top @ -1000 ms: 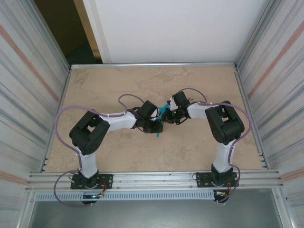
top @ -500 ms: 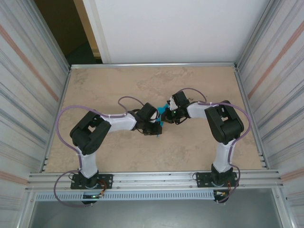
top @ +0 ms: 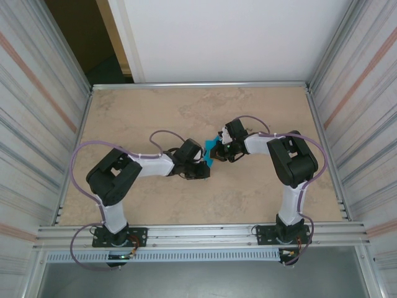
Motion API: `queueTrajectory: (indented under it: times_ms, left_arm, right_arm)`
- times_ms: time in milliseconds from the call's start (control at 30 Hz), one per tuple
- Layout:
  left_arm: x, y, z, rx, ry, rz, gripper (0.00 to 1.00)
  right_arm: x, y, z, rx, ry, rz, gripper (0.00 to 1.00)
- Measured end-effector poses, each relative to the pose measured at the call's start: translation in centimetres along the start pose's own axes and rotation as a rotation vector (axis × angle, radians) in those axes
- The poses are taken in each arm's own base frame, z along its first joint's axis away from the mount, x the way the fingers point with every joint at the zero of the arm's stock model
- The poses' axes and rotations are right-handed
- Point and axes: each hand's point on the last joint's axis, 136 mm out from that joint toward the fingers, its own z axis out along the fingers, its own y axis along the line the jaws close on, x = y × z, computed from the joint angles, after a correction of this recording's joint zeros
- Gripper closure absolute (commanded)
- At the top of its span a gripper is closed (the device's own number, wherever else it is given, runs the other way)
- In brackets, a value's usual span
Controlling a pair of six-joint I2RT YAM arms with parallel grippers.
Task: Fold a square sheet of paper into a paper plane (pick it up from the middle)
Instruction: Fold the wing for the fifth time at the center of the table.
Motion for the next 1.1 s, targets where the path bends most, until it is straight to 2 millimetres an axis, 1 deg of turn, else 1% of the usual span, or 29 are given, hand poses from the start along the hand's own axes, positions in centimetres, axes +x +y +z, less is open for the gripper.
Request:
queueTrajectory:
  times_ms: [200, 267, 367, 500, 633, 733, 900, 1033, 1100]
  left_arm:
    - [3.6, 0.3, -1.3, -0.033, 0.073, -0.004, 0.87]
    - [3.8, 0.3, -1.9, -0.033, 0.077, -0.013, 0.87]
    - [2.6, -0.3, -2.7, -0.002, 0.038, -0.018, 0.87]
    - [0.0, -1.1, -3.2, 0.037, -0.024, -0.028, 0.87]
    - [-2.9, -2.1, -2.6, 0.055, -0.059, -0.032, 0.89]
    - [-4.3, -2.2, -1.6, 0.056, -0.069, -0.033, 0.91]
    - [-4.8, -0.9, -0.3, 0.025, -0.06, -0.049, 0.93]
    - [-4.8, 0.2, 0.2, 0.002, -0.053, -0.061, 0.94]
    - [-4.8, 0.4, 0.3, -0.003, -0.051, -0.064, 0.94]
  right_arm:
    - [0.0, 0.0, 0.0, -0.003, 0.002, 0.006, 0.92]
    - [0.0, 0.0, 0.0, -0.003, 0.002, 0.008, 0.92]
    - [0.1, 0.1, 0.1, -0.004, 0.001, 0.019, 0.92]
    - [0.0, 0.2, 0.2, -0.003, -0.003, 0.024, 0.92]
    - [-0.1, 0.3, 0.3, -0.007, -0.009, 0.037, 0.92]
    - [-0.3, 0.4, 0.3, -0.01, -0.013, 0.037, 0.92]
    - [-0.3, 0.4, 0.3, -0.011, -0.013, 0.037, 0.92]
    - [-0.3, 0.4, 0.3, -0.01, -0.013, 0.04, 0.93]
    - [-0.3, 0.4, 0.3, -0.012, -0.014, 0.04, 0.93]
